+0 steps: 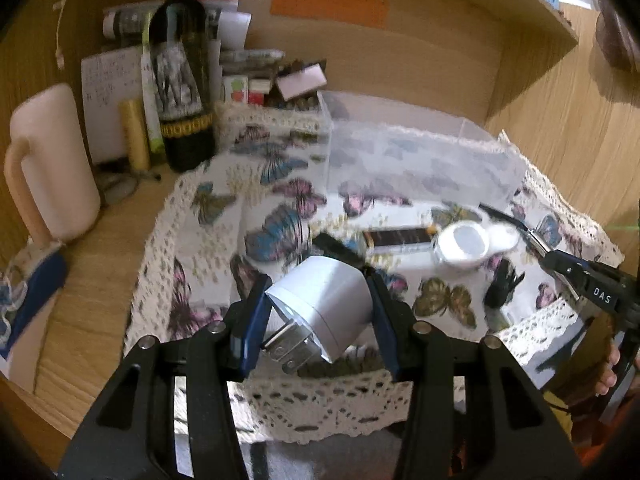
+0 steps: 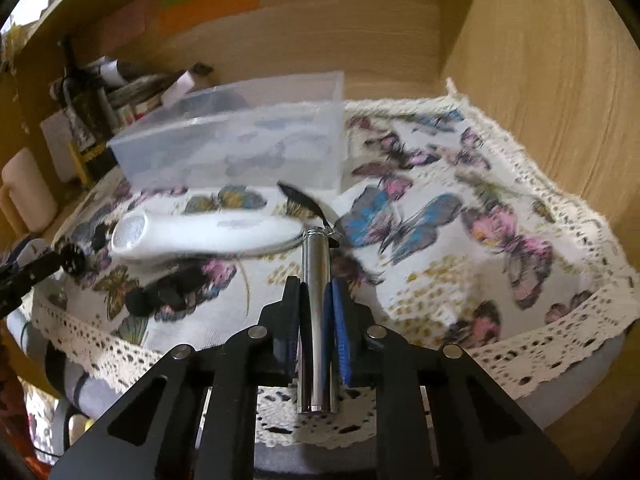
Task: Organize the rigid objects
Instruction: 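Place plug in clear box with left tool while right tool drops silver tube in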
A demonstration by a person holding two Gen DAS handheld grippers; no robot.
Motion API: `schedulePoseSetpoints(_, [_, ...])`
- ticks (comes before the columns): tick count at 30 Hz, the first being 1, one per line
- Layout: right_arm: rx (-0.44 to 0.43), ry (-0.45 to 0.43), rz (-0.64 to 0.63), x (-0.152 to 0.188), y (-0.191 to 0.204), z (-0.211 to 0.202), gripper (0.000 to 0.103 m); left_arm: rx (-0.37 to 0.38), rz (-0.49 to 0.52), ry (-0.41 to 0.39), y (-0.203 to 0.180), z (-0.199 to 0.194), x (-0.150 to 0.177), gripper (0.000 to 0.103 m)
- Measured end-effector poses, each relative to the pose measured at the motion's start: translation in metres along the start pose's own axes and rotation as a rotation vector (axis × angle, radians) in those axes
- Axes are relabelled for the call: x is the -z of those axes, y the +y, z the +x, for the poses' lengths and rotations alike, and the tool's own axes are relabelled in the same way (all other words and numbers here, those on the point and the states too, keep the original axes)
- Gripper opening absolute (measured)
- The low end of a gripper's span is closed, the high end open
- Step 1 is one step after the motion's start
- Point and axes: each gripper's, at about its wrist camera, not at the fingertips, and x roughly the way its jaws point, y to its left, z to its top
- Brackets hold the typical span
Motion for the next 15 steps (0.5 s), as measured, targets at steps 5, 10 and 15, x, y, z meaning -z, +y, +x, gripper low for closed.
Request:
schedulePoseSetpoints(5, [-0.009, -0.093, 0.013, -0.022, -0.007, -0.019, 0.014, 0.023, 0.006, -0.055, -0.003, -0.008, -0.026, 0.048])
schedulePoseSetpoints(10, [-0.018, -0.207, -0.003, -0.051, -0.007, -0.043, 0.014, 0.042, 0.016, -0.109, -0.008, -0.012, -0.058, 0.048])
schedulePoseSetpoints(15, [-0.052, -0.304, -0.034, -0.081, -0.002, -0.060, 0.014, 0.033, 0.035, -0.156, -0.016, -0.012, -0.090, 0.048])
